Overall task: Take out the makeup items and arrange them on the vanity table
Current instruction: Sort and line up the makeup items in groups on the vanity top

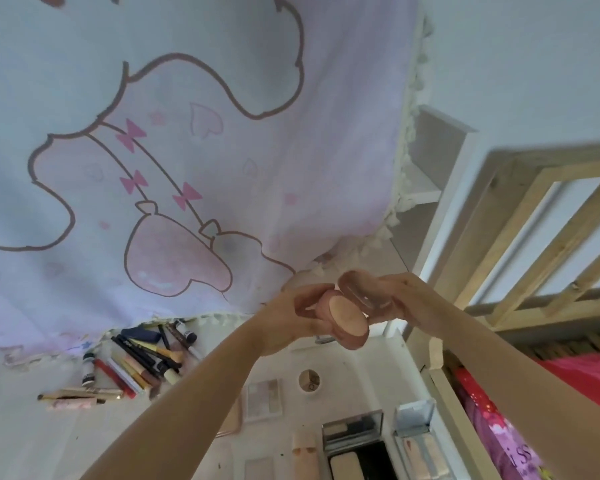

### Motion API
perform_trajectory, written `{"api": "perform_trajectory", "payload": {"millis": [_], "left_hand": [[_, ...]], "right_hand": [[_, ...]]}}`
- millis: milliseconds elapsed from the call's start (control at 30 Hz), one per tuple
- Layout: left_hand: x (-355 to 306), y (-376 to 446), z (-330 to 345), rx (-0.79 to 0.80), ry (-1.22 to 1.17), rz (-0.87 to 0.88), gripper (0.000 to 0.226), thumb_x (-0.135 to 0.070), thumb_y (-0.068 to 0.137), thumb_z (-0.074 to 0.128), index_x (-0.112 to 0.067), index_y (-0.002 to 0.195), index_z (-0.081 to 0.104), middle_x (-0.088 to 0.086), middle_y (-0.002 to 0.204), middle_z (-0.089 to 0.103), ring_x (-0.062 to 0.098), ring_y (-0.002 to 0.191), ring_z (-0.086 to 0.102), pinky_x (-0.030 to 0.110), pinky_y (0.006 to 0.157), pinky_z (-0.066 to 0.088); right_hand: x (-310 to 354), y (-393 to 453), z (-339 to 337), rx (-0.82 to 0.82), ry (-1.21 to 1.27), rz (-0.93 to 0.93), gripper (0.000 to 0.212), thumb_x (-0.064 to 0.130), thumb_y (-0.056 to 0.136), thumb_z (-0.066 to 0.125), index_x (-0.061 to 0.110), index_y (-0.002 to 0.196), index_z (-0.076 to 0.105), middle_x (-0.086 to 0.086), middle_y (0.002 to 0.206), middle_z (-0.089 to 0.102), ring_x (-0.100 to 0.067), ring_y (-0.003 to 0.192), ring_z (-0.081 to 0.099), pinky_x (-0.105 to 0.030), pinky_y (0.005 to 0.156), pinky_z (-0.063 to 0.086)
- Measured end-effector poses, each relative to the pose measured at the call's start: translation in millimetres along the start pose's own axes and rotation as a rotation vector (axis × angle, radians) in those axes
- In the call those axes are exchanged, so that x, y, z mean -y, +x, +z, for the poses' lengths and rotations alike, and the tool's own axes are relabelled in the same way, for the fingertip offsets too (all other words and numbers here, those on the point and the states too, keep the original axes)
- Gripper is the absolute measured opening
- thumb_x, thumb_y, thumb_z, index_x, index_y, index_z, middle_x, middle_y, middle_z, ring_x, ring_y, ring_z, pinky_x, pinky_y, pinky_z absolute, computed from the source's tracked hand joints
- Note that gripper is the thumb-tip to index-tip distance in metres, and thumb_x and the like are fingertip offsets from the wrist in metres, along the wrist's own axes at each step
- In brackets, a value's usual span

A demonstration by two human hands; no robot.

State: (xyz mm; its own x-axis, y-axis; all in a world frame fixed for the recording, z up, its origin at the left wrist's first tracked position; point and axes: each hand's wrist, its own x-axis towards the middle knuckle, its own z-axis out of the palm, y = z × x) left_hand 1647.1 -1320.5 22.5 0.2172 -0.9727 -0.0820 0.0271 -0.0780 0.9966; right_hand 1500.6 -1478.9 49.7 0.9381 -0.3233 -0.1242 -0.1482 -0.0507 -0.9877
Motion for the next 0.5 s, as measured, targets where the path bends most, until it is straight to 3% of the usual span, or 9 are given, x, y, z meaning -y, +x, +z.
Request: {"api": "perform_trajectory", "payload": {"millis": [67, 133, 233, 333, 400, 500], "left_hand": [[5, -3, -3, 0.003, -0.034, -0.029, 0.066, -0.002, 0.060, 0.066, -0.011, 0.123, 0.047, 0.003, 0.109, 0.058, 0.017, 0.098, 0.059, 0.026, 0.080, 0.051], [8, -7, -5, 0.005, -0.075, -0.045, 0.066, 0.000, 0.061, 0.064, -0.010, 0.123, 0.045, 0.005, 0.111, 0.057, 0.018, 0.099, 0.058, 0.027, 0.080, 0.051], [18, -12, -4, 0.021, -0.130, -0.052, 0.057, 0.004, 0.063, 0.062, -0.019, 0.114, 0.053, -0.003, 0.108, 0.062, 0.013, 0.097, 0.062, 0.023, 0.076, 0.053], [39, -11, -1, 0.017, -0.122, -0.121, 0.058, 0.013, 0.068, 0.062, -0.019, 0.116, 0.053, -0.003, 0.109, 0.064, 0.011, 0.097, 0.063, 0.025, 0.079, 0.053], [53, -5, 5, -0.012, 0.007, -0.186, 0.059, 0.016, 0.071, 0.061, -0.014, 0.121, 0.050, 0.002, 0.113, 0.060, 0.011, 0.095, 0.062, 0.023, 0.081, 0.053], [73, 12, 23, 0.000, 0.275, -0.240, 0.061, 0.008, 0.070, 0.067, -0.015, 0.123, 0.049, -0.004, 0.107, 0.056, 0.006, 0.090, 0.057, 0.011, 0.070, 0.050]], "right_hand": [[-2, 4, 3, -0.059, 0.133, 0.045, 0.027, 0.023, 0.089, 0.047, 0.010, 0.085, 0.070, -0.013, 0.076, 0.071, -0.023, 0.074, 0.069, -0.026, 0.061, 0.056], [-5, 11, 6, -0.154, 0.254, 0.093, 0.031, 0.030, 0.094, 0.040, 0.013, 0.090, 0.066, -0.014, 0.078, 0.070, -0.025, 0.073, 0.070, -0.031, 0.058, 0.057], [-17, 17, 9, -0.218, 0.106, 0.120, 0.038, 0.039, 0.093, 0.036, 0.011, 0.090, 0.062, -0.017, 0.076, 0.065, -0.024, 0.064, 0.068, -0.030, 0.056, 0.058], [-36, 14, 7, -0.167, -0.012, 0.137, 0.012, 0.022, 0.094, 0.045, 0.019, 0.092, 0.057, -0.008, 0.086, 0.061, -0.018, 0.064, 0.068, -0.026, 0.060, 0.058], [-53, 13, 2, -0.184, -0.048, 0.178, 0.013, 0.008, 0.093, 0.043, 0.016, 0.091, 0.053, -0.009, 0.088, 0.053, -0.019, 0.068, 0.066, -0.023, 0.061, 0.058], [-77, 12, -5, -0.211, -0.187, 0.281, 0.008, 0.004, 0.094, 0.038, 0.006, 0.093, 0.045, -0.016, 0.096, 0.047, -0.025, 0.085, 0.059, -0.022, 0.064, 0.057]]}}
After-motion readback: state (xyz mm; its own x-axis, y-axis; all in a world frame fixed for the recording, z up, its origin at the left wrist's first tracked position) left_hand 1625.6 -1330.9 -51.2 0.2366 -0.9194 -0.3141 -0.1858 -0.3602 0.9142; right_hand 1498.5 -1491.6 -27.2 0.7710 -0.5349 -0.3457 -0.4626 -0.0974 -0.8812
